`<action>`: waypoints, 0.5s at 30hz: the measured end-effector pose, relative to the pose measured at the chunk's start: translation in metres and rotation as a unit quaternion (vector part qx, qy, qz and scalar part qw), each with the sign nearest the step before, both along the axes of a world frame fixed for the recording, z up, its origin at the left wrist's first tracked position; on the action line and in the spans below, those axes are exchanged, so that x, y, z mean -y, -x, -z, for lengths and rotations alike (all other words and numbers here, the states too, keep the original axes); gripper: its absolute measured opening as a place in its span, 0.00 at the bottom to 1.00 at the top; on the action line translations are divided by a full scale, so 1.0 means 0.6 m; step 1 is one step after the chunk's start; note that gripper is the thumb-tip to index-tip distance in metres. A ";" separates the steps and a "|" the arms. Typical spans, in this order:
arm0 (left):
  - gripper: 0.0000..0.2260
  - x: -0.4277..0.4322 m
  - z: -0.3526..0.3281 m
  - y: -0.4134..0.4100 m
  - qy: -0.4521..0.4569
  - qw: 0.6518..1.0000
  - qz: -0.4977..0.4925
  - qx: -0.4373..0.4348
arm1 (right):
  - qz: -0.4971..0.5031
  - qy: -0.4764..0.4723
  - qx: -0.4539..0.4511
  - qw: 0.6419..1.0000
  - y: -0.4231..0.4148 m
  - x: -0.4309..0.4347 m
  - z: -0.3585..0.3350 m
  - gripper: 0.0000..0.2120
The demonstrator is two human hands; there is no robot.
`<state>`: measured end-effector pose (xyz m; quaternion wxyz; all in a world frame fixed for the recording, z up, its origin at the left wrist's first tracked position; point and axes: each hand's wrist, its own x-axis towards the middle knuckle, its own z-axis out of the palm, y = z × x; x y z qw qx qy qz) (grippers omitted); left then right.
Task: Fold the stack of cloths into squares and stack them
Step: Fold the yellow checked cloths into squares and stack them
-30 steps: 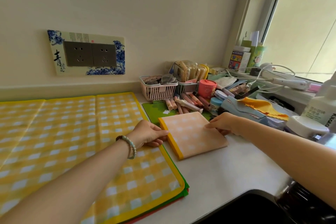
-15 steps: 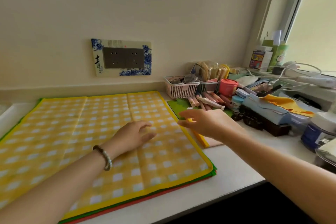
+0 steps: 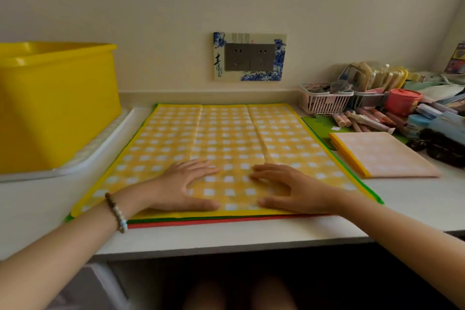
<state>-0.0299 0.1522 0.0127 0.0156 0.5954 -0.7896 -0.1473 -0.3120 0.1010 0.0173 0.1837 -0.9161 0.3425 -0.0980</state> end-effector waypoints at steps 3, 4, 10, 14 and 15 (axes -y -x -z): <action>0.47 -0.023 -0.004 -0.006 -0.025 1.000 0.003 -0.001 | -0.021 -0.024 -0.033 0.999 0.001 -0.013 -0.005 0.33; 0.48 -0.028 -0.004 -0.007 -0.032 0.999 0.004 -0.001 | -0.024 -0.034 -0.043 0.998 0.003 -0.014 -0.007 0.35; 0.43 -0.045 -0.020 0.001 -0.058 0.998 0.002 -0.033 | -0.034 -0.081 -0.056 0.995 0.010 -0.013 -0.014 0.38; 0.32 -0.042 -0.035 -0.007 -0.076 0.990 -0.013 -0.118 | -0.040 -0.116 -0.064 0.990 0.010 -0.010 -0.029 0.31; 0.32 -0.042 -0.040 -0.008 -0.080 0.989 -0.013 -0.122 | -0.038 -0.126 -0.062 0.989 0.010 -0.010 -0.037 0.27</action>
